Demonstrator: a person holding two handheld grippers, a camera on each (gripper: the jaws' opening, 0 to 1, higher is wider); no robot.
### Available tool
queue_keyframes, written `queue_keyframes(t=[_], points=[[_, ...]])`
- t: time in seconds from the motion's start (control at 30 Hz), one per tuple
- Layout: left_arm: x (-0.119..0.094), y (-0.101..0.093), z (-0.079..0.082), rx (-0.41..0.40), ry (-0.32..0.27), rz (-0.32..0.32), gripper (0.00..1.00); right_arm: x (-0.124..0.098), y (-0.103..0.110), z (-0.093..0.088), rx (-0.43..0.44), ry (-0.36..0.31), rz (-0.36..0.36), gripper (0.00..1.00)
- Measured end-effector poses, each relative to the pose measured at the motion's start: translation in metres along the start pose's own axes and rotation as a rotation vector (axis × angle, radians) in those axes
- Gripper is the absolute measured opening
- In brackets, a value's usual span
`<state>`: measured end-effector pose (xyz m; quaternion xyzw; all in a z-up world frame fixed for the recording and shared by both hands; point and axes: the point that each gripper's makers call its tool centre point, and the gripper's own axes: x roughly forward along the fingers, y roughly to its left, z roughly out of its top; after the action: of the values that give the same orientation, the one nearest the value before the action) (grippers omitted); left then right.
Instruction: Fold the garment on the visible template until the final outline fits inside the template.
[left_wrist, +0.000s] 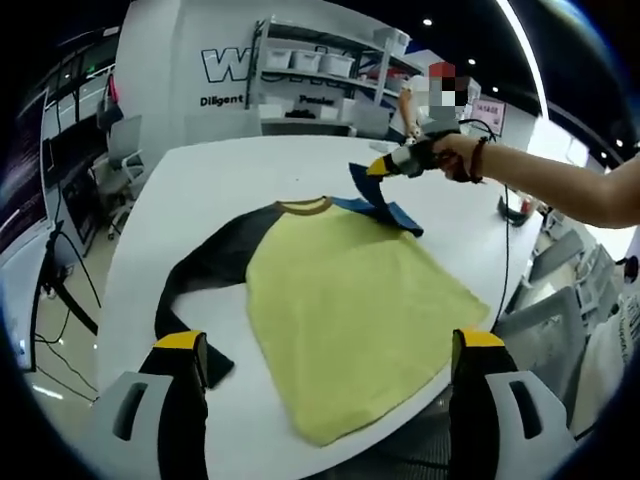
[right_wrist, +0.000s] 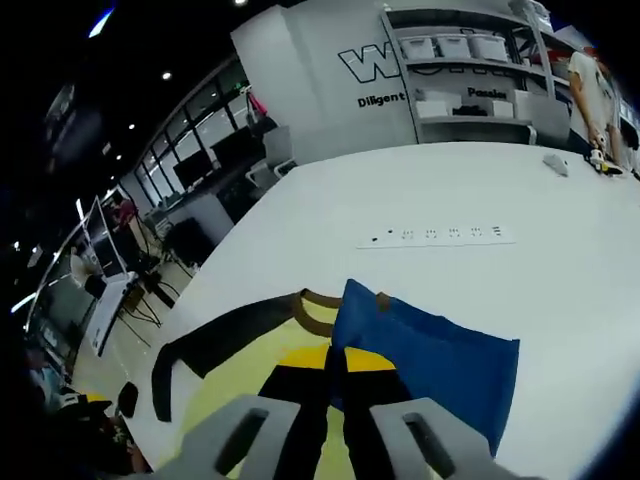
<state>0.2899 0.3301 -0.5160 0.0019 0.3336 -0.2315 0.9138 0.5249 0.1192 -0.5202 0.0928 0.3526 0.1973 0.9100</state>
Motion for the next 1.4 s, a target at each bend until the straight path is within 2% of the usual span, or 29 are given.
queue_keyframes(t=[0.13,0.47,0.6,0.9,1.13,1.4], points=[[-0.001,-0.001,0.008,-0.038,-0.048,-0.002,0.99,0.007,0.019,0.001,-0.012,0.000,0.026,0.00],[-0.005,0.000,0.002,-0.052,-0.036,0.011,0.99,0.024,0.052,-0.010,-0.046,0.033,0.070,0.00],[-0.006,0.000,-0.001,-0.050,-0.024,0.012,0.98,0.029,0.066,-0.010,-0.056,0.034,0.089,0.00],[-0.009,0.004,-0.004,-0.060,-0.021,0.018,0.97,0.044,0.086,-0.019,-0.103,0.059,0.110,0.00],[-0.015,0.018,-0.008,-0.080,-0.025,0.036,0.96,0.064,0.098,-0.043,-0.132,0.123,0.116,0.00],[-0.013,0.024,-0.014,-0.093,-0.017,0.036,0.95,0.083,0.105,-0.061,-0.132,0.171,0.129,0.00]])
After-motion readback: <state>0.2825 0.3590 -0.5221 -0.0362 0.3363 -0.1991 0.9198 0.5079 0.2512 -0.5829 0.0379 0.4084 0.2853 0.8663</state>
